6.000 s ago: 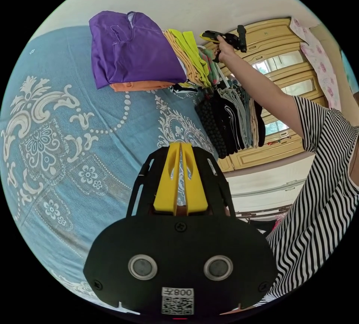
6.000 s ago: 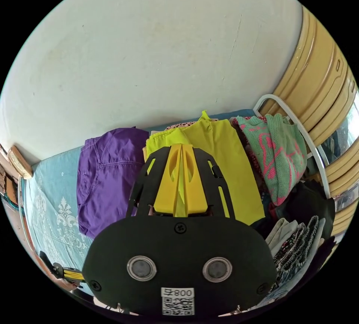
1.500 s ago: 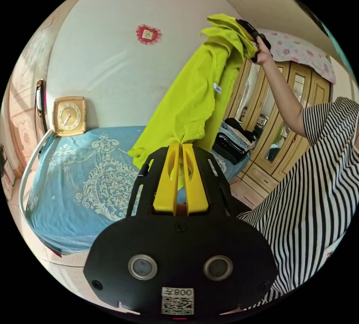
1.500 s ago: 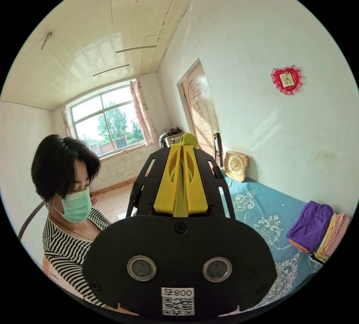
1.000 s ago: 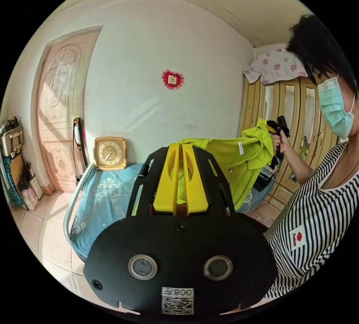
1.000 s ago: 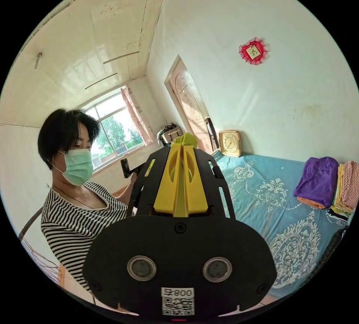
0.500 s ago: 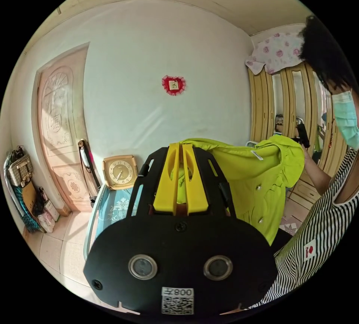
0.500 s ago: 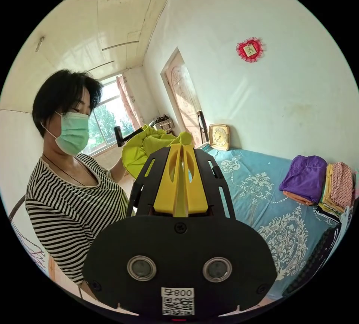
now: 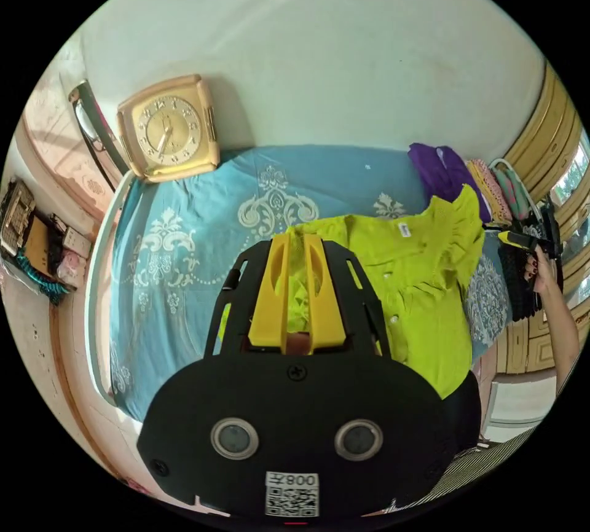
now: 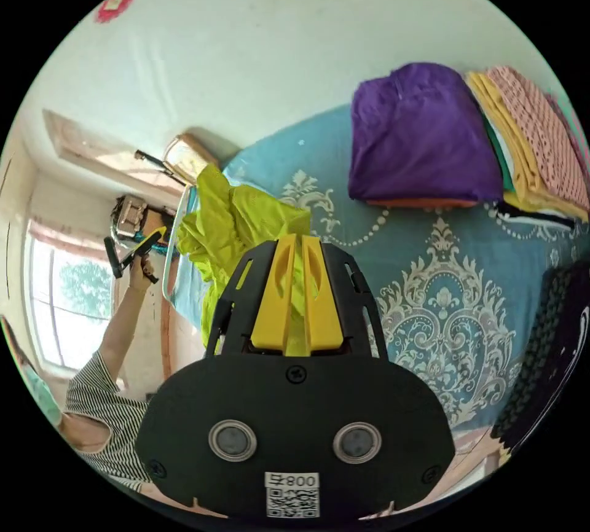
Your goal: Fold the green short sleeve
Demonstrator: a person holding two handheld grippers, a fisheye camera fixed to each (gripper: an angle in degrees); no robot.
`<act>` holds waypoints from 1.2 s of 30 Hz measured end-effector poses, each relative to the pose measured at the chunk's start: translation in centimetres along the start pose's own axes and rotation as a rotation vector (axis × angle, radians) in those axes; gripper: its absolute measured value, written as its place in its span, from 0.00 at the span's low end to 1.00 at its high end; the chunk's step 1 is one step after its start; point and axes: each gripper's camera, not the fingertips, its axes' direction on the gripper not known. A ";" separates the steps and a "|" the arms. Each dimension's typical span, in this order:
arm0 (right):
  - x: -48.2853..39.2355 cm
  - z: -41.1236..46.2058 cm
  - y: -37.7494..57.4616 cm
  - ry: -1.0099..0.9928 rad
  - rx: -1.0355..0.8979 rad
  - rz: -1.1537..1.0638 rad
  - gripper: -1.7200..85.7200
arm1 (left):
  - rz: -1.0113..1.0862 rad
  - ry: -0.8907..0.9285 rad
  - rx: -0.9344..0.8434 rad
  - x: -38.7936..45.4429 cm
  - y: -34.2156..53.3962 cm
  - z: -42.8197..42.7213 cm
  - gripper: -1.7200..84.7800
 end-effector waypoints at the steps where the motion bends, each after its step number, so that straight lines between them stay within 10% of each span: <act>1: 2.5 1.1 -0.8 -0.012 -0.004 0.039 0.05 | 0.005 0.017 -0.023 -1.1 0.2 1.9 0.08; 23: 20.0 2.5 -6.0 0.194 0.059 0.007 0.13 | -0.622 0.168 -0.136 -30.4 5.7 15.6 0.12; 36: 26.7 2.4 -11.4 0.276 -0.046 0.016 0.04 | -0.507 0.150 0.005 -39.9 3.5 12.0 0.04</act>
